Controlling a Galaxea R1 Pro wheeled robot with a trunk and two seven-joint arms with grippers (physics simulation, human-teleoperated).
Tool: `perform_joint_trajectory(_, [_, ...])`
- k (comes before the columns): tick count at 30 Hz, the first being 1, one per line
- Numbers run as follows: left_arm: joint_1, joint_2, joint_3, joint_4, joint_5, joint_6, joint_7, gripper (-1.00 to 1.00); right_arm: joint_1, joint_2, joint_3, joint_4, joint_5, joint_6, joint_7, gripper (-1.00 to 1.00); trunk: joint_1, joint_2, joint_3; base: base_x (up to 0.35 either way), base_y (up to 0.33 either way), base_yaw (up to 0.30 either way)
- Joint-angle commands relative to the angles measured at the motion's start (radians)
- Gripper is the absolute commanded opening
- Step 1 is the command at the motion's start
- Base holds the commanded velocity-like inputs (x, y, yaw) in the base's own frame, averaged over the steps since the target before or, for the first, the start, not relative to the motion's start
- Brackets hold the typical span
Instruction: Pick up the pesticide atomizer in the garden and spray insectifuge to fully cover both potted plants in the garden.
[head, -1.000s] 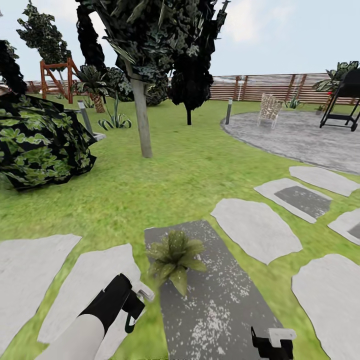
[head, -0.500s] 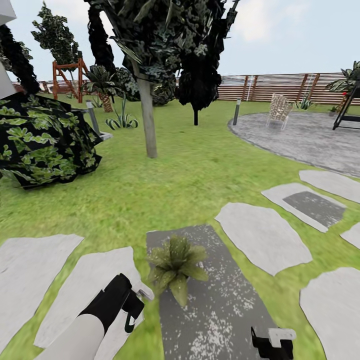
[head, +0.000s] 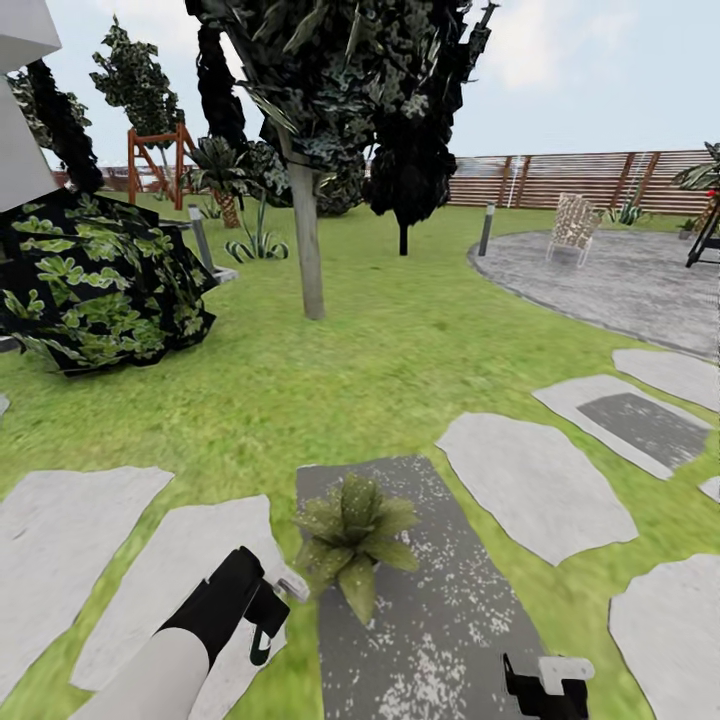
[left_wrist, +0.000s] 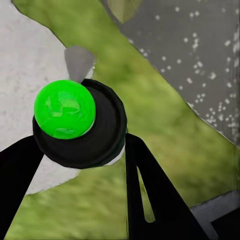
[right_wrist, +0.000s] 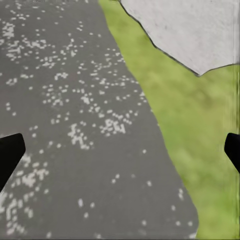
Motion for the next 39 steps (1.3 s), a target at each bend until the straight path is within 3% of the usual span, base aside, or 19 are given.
perform_joint_trajectory(1, [0.0, -0.001, 0.004, -0.002, -0.01, 0.002, -0.009, -1.0, -0.001, -0.002, 0.009, 0.001, -0.009, -0.002, -0.003, 1.0, 0.0, 0.0, -0.001, 0.0, -0.26, 0.0])
perform_joint_trajectory(16, [-0.001, -0.004, 0.004, -0.002, -0.011, 0.003, -0.009, -1.0, -0.001, 0.001, 0.01, 0.0, -0.009, -0.002, -0.003, 1.0, 0.0, 0.0, -0.001, -0.007, -0.27, 0.005])
perform_joint_trajectory(29, [-0.001, -0.004, 0.004, -0.002, -0.011, 0.003, -0.009, -1.0, -0.001, 0.003, 0.01, 0.0, -0.009, -0.002, -0.003, 1.0, 0.0, 0.0, -0.001, -0.031, -0.051, 0.256])
perform_joint_trajectory(39, [0.0, -0.006, 0.004, -0.002, -0.011, 0.003, -0.009, -1.0, -0.001, 0.003, 0.011, 0.0, -0.009, -0.002, -0.003, 1.0, 0.0, 0.0, -0.001, -0.035, -0.186, 0.043])
